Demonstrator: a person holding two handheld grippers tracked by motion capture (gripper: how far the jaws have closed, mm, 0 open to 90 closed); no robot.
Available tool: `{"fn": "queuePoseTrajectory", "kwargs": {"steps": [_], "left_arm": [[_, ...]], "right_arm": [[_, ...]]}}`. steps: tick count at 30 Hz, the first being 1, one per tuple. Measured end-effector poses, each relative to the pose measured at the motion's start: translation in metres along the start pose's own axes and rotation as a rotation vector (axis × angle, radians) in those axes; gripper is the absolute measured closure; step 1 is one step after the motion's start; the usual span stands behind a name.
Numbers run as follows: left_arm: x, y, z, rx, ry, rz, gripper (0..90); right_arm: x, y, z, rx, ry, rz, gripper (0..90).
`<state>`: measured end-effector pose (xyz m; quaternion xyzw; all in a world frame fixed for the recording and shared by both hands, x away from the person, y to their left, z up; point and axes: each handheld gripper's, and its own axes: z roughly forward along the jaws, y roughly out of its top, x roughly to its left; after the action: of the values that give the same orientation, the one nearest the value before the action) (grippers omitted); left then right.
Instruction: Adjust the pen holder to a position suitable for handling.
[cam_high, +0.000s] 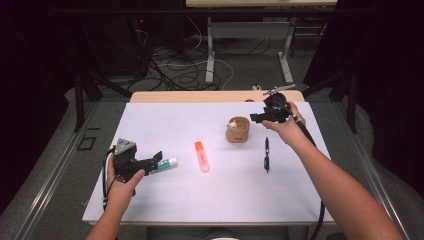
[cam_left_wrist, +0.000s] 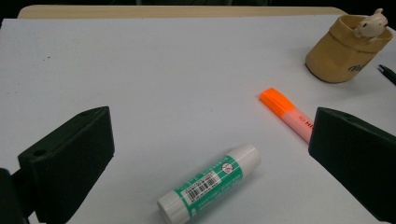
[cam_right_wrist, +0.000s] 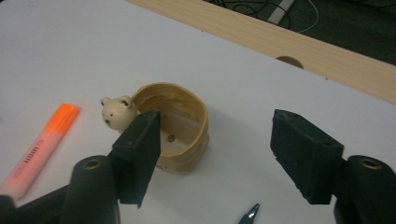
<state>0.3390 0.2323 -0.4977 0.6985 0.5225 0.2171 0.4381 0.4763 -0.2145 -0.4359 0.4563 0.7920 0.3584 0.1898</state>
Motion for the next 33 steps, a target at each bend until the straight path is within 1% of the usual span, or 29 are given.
{"fn": "queuePoseTrajectory", "kwargs": {"steps": [3, 4, 5, 6, 7, 10, 11, 12, 13, 14, 15, 17, 18, 19, 20, 21, 25, 28, 30, 31, 32, 33], "left_arm": [[0.000, 0.000, 0.000, -0.001, 0.000, 0.001, 0.3], [0.000, 0.000, 0.000, -0.001, -0.001, 0.001, 0.3], [0.000, 0.000, 0.001, -0.001, 0.000, 0.000, 0.4], [0.000, 0.000, 0.001, -0.001, 0.000, -0.001, 0.4], [0.000, 0.000, 0.001, -0.001, 0.000, -0.002, 0.4], [0.001, 0.000, 0.001, -0.001, 0.000, -0.001, 0.3], [0.001, 0.000, 0.001, -0.001, 0.000, -0.001, 0.3], [0.001, 0.000, 0.001, -0.002, 0.000, -0.002, 0.3], [0.001, 0.000, 0.001, -0.002, -0.001, -0.002, 0.4], [0.001, 0.000, 0.001, -0.003, -0.001, -0.002, 0.3], [0.001, 0.000, 0.001, -0.001, 0.000, -0.002, 0.3], [0.002, 0.000, 0.000, 0.000, 0.000, -0.002, 0.4], [0.002, 0.000, 0.001, 0.001, 0.002, -0.004, 0.3], [0.002, 0.000, 0.001, 0.001, 0.002, -0.004, 0.4], [0.003, 0.000, 0.001, 0.001, 0.001, -0.005, 0.4], [0.003, 0.000, 0.001, 0.002, 0.001, -0.006, 0.4], [0.003, 0.000, 0.001, 0.001, 0.000, -0.009, 0.4], [0.003, 0.000, 0.001, 0.002, -0.001, -0.011, 0.3], [0.003, 0.000, 0.001, 0.002, -0.002, -0.010, 0.3], [0.003, 0.000, 0.001, 0.003, -0.003, -0.010, 0.3], [0.004, 0.000, 0.001, 0.003, -0.004, -0.012, 0.4], [0.004, 0.000, 0.001, 0.003, -0.004, -0.012, 0.3]], "right_arm": [[-0.001, 0.008, 0.003, 0.021, -0.044, -0.009, 35.6], [-0.002, 0.011, 0.004, 0.028, -0.045, -0.007, 40.3], [-0.002, 0.013, 0.005, 0.038, -0.031, 0.004, 44.7], [-0.002, 0.013, 0.005, 0.038, -0.031, 0.004, 44.7], [-0.003, 0.016, 0.008, 0.046, -0.024, 0.017, 46.7], [-0.004, 0.017, 0.012, 0.059, -0.032, 0.014, 48.2], [-0.004, 0.018, 0.018, 0.077, -0.031, 0.025, 49.6], [-0.004, 0.018, 0.018, 0.077, -0.031, 0.025, 49.6], [-0.002, 0.018, 0.023, 0.091, -0.024, 0.024, 50.5], [-0.001, 0.018, 0.027, 0.100, -0.031, 0.019, 51.3], [0.000, 0.018, 0.030, 0.111, -0.023, 0.014, 52.2], [0.001, 0.018, 0.032, 0.118, -0.029, 0.020, 53.1], [0.006, 0.018, 0.039, 0.149, -0.031, 0.017, 53.6], [0.006, 0.018, 0.039, 0.149, -0.031, 0.017, 53.6], [0.008, 0.017, 0.045, 0.166, -0.038, 0.009, 55.0], [0.009, 0.017, 0.048, 0.177, -0.034, 0.016, 55.4], [0.010, 0.017, 0.057, 0.201, -0.032, 0.011, 56.2], [0.010, 0.016, 0.065, 0.222, -0.042, 0.004, 56.9], [0.009, 0.015, 0.071, 0.249, -0.027, -0.006, 57.3], [0.010, 0.014, 0.073, 0.257, -0.027, -0.005, 57.4], [0.010, 0.013, 0.076, 0.252, -0.023, -0.007, 58.1], [0.010, 0.013, 0.076, 0.272, -0.024, -0.009, 58.7]]}}
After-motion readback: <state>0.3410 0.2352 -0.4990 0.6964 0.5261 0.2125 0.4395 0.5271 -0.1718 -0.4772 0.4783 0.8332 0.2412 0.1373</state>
